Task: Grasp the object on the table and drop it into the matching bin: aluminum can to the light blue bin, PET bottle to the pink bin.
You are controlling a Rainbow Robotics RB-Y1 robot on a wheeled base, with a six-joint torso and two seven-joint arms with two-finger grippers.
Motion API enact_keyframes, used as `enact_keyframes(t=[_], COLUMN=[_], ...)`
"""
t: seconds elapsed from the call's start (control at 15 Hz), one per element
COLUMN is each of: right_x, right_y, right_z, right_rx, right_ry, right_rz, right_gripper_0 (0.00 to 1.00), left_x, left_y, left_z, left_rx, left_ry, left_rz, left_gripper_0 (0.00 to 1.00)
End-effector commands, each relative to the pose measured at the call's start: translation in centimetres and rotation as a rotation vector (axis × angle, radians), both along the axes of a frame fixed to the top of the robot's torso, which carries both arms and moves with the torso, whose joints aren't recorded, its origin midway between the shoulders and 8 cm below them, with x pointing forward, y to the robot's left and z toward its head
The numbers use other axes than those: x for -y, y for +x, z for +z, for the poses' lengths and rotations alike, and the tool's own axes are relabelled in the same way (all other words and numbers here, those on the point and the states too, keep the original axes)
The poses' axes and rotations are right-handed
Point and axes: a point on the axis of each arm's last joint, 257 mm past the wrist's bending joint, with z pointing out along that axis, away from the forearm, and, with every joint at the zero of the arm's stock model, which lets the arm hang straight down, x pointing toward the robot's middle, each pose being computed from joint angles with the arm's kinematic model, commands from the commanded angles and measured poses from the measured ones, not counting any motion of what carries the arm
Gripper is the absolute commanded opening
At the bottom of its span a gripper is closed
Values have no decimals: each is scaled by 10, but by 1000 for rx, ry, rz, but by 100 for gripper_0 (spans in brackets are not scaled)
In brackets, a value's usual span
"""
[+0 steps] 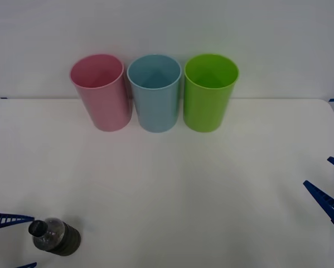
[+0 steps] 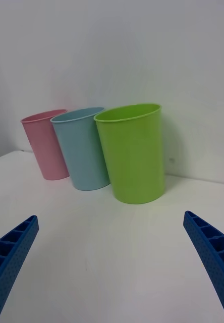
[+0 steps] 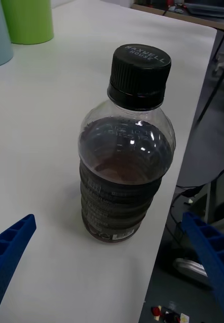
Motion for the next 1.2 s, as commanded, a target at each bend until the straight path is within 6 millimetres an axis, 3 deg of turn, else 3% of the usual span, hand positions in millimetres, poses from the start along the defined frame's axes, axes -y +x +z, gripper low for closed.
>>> enact_keyframes(t=[0.07, 0.67, 1.2], right_x=[0, 0, 0], right_y=[0, 0, 0], right_z=[0, 0, 0], right_rx=[0, 0, 0], right_ry=[0, 0, 0], right_rz=[0, 0, 0], right_gripper_0=[100, 100, 100], left_x=[14, 35, 56], left_y=[9, 25, 28], left_z=[-2, -12, -24], left_rx=[25, 51, 53], left_ry=[-43, -41, -44], left_rz=[23, 6, -15], left_gripper_0=[100, 100, 100])
